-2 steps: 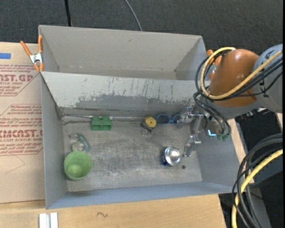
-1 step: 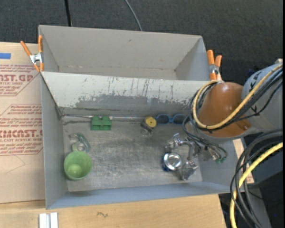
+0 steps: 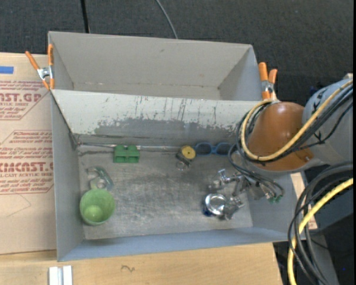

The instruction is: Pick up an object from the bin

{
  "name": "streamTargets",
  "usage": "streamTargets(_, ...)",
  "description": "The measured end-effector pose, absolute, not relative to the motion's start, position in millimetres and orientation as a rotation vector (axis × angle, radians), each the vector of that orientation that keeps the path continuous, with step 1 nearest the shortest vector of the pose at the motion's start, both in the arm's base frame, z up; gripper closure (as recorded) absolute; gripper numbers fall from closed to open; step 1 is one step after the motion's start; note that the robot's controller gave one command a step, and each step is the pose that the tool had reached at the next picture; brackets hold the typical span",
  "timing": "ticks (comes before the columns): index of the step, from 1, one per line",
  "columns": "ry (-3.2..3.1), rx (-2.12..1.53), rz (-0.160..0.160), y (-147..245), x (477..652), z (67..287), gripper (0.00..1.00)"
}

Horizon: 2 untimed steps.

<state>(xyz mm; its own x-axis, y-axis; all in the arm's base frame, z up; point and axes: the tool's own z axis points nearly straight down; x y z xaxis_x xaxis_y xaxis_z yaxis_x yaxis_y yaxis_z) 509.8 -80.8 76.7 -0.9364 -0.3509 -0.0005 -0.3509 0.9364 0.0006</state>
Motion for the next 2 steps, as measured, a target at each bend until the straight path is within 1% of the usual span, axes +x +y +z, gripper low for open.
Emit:
streamTargets(1, 2.909, -1.178, -0.001, -83.2, 497.1, 187.9, 1.0)
streamTargets(2, 2.909, -1.167, -0.005, -87.9, 495.9, 244.0, 1.0)
